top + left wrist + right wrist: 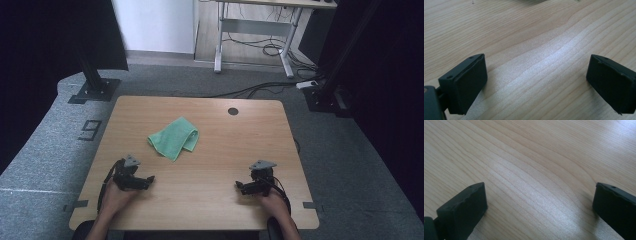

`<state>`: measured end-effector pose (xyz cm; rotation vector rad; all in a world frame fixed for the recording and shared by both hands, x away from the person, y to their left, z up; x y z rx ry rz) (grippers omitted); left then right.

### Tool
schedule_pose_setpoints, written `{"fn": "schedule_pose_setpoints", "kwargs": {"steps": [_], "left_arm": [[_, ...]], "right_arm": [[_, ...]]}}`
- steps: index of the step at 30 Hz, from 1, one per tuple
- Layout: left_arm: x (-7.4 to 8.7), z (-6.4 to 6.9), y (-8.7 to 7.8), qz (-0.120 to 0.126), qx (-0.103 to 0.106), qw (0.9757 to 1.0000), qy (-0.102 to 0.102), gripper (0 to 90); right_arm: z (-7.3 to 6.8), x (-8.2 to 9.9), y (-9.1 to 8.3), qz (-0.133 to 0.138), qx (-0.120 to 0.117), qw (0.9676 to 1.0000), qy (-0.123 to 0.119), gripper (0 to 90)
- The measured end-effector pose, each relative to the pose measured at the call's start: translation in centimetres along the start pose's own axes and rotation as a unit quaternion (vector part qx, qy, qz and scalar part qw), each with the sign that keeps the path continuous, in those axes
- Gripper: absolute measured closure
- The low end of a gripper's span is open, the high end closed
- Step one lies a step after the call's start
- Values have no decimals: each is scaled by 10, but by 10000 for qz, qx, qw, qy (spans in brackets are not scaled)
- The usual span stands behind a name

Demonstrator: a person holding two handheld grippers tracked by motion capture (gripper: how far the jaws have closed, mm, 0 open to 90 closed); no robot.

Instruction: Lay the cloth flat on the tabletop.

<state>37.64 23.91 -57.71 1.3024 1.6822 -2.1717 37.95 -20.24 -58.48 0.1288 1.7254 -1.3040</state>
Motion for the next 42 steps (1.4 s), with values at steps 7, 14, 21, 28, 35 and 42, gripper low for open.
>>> {"fn": "schedule_pose_setpoints", "kwargs": {"steps": [7,14,21,28,35,42], "left_arm": [[-5,4,-2,44,133,9999,44,137],[-12,10,-4,114,274,9995,137,164],[-23,16,-3,213,365,9987,278,225],[-36,21,1,282,458,9976,426,296],[-55,29,10,356,540,9962,576,378],[-77,37,22,332,608,9949,739,456]], "right_arm": [[0,0,0,0,0,10000,-1,0],[0,0,0,0,1,10000,1,0],[0,0,0,0,1,10000,1,0],[0,0,0,0,1,10000,1,0],[0,0,0,-1,0,10000,1,0],[0,0,0,0,0,10000,0,0]]}}
Point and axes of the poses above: each handheld gripper's, and its own axes: y roughly forward along the jaws, x roughly out of its underside, z roughly to its right, the point moved 4 cm from there along y, roughly forward along the jaws, and after that the axes turned 1 degree about x, right-handed, at the moved point
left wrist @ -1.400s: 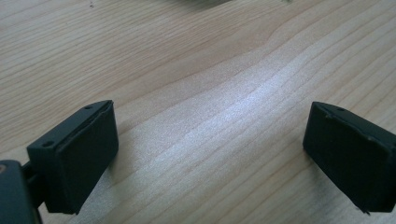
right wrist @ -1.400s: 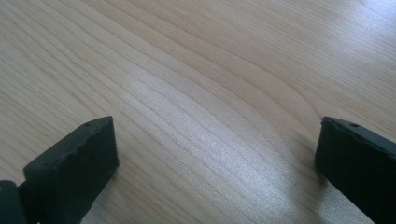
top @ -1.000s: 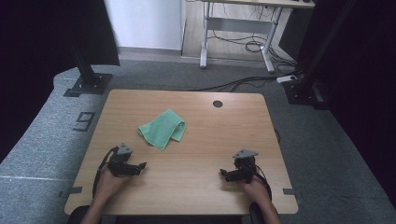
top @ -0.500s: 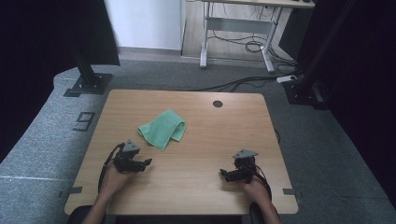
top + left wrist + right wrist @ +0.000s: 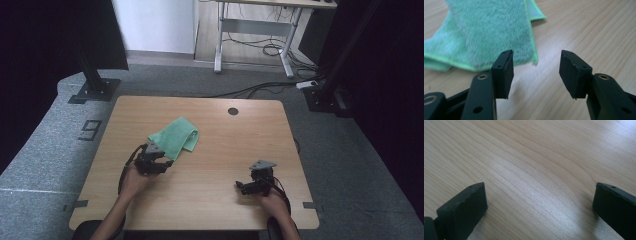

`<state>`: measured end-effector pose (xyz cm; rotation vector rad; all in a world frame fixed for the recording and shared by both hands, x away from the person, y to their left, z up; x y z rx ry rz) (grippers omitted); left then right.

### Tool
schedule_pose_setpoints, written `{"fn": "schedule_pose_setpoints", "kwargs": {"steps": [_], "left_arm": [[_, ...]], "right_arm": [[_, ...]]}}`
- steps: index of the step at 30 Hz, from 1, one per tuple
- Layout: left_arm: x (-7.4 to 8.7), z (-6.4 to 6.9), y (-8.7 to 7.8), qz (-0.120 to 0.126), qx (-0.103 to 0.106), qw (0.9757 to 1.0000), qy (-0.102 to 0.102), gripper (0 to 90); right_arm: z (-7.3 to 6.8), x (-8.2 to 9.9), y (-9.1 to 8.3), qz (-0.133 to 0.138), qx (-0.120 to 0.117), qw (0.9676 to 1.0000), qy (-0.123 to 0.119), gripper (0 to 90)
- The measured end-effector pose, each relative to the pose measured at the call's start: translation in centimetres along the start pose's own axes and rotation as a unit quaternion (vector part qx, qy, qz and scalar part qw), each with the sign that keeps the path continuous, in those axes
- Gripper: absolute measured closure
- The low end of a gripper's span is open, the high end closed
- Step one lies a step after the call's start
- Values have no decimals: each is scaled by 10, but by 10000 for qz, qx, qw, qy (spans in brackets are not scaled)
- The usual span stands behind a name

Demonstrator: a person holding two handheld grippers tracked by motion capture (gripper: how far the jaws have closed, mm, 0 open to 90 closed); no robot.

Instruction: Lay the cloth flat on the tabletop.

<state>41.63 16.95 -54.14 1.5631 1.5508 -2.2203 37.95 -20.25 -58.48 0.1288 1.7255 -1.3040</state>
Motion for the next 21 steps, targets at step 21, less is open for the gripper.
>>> {"fn": "schedule_pose_setpoints", "kwargs": {"steps": [21], "left_arm": [[-5,-12,41,-403,-68,9990,-187,649]], "right_arm": [[0,0,0,0,-1,10000,2,0]]}}
Point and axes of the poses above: each handheld gripper's, and its own axes: y roughly forward along the jaws, x roughly out of its underside, z roughly to its right, the point moved 4 cm from there along y, roughly forward along the jaws, and after that the axes turned 1 degree about x, right-handed, at the moved point
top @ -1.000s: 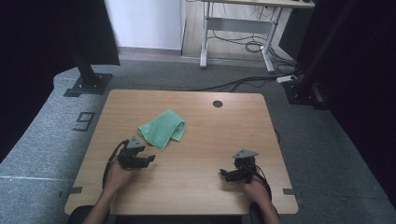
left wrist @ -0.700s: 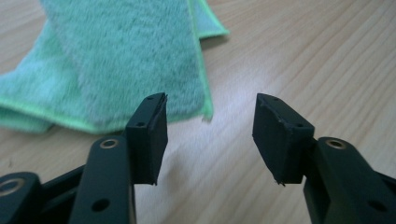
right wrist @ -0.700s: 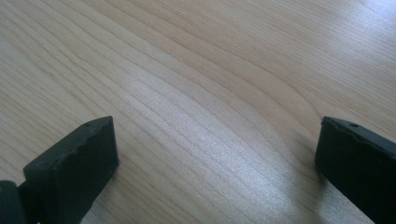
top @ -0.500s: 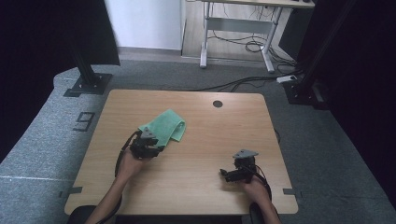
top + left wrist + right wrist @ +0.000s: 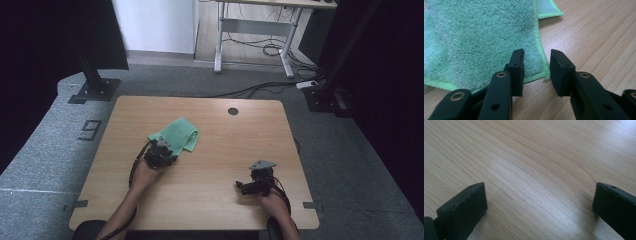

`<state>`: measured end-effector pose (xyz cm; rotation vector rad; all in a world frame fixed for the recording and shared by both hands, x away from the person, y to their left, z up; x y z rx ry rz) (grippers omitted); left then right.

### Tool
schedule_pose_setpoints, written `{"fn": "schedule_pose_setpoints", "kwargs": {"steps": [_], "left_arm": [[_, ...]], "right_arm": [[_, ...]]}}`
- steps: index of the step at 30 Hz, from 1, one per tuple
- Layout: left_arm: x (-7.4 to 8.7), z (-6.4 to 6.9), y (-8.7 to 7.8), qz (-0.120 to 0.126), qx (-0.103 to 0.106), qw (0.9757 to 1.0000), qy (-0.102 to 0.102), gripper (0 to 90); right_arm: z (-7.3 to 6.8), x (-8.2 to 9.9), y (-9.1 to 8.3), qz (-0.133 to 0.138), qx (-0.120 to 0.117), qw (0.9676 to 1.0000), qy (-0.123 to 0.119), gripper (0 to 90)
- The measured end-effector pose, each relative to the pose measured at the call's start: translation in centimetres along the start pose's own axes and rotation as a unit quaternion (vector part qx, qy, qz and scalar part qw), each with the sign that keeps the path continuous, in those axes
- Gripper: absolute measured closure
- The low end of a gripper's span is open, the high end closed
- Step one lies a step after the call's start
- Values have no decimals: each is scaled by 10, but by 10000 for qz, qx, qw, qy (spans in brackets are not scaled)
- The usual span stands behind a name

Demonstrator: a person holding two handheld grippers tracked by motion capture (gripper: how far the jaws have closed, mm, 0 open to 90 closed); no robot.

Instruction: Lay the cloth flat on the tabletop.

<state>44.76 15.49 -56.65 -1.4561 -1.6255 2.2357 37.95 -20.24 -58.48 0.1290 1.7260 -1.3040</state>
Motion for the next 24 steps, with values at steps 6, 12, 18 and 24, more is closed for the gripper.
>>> {"fn": "schedule_pose_setpoints", "kwargs": {"steps": [6,12,18,24], "left_arm": [[1,3,-2,-55,158,9999,10,813],[-2,12,-1,-152,428,9990,-1,858],[-9,21,-3,-115,643,9979,36,866],[-28,19,-25,265,578,9980,58,867]], "right_arm": [[0,0,0,1,1,10000,0,0],[0,0,0,-1,0,10000,2,0],[0,0,0,-1,0,10000,0,0],[0,0,0,-1,0,10000,1,0]]}}
Point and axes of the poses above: each handheld gripper's, and its own axes: y roughly forward along the jaws, x roughly out of its underside, z roughly to its right, the point moved 4 cm from there along y, roughly forward along the jaws, and after that the axes turned 1 degree about x, right-handed, at the moved point
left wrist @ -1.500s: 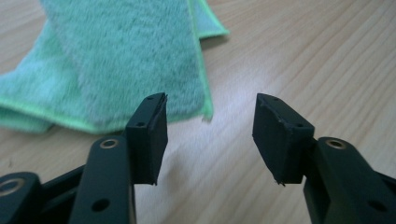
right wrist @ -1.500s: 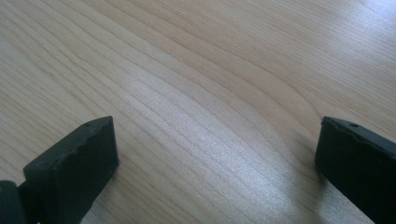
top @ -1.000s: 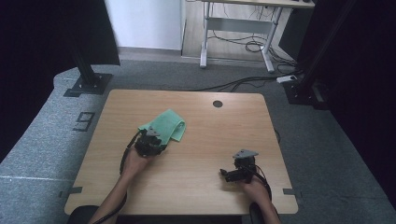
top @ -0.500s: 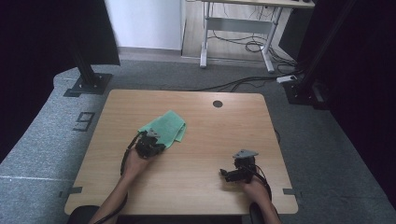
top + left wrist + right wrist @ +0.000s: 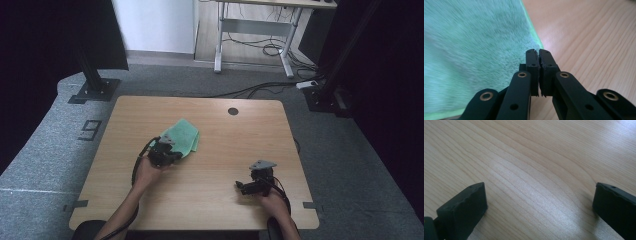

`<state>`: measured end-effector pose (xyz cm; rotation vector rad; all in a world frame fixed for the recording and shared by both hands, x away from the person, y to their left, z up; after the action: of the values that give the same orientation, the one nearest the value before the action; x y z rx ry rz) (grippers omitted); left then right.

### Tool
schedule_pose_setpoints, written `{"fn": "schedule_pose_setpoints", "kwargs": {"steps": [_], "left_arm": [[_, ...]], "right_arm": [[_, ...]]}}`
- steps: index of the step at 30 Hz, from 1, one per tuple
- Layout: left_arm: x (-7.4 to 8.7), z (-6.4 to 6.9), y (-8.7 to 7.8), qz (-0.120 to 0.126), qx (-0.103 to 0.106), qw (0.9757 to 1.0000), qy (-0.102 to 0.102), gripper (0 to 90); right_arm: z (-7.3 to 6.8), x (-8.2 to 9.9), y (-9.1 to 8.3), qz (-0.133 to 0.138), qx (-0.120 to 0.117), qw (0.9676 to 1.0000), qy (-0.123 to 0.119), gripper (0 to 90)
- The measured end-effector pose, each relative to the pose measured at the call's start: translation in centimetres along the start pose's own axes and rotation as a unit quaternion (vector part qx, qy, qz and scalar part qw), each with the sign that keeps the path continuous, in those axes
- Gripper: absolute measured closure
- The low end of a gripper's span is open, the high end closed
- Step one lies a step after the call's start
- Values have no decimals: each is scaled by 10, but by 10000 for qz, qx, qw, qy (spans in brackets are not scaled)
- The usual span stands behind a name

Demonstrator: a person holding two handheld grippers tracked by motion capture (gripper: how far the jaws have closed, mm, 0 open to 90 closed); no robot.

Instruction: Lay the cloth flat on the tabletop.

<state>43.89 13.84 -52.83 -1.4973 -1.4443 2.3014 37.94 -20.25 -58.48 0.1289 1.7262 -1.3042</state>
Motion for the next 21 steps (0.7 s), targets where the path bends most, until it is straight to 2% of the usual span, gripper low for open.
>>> {"fn": "schedule_pose_setpoints", "kwargs": {"steps": [4,10,15,21], "left_arm": [[-10,-13,-17,211,-188,9996,-71,868],[-16,-47,-35,279,-706,9968,-254,868],[-12,-75,-33,91,-1121,9930,-373,868],[4,-100,-14,-248,-1436,9882,-479,868]], "right_arm": [[0,0,0,0,0,10000,-2,0],[0,0,0,0,0,10000,-1,0],[0,0,0,6,3,10000,-9,0],[0,0,0,7,0,10000,-7,0]]}}
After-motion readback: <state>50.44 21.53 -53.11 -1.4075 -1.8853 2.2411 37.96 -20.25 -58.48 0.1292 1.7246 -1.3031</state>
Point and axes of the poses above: each handheld gripper's, and its own axes: y roughly forward along the jaws, x roughly out of its underside, z roughly to its right, the point moved 4 cm from there along y, roughly forward along the jaws, and after that the axes turned 1 degree about x, right-handed, at the moved point
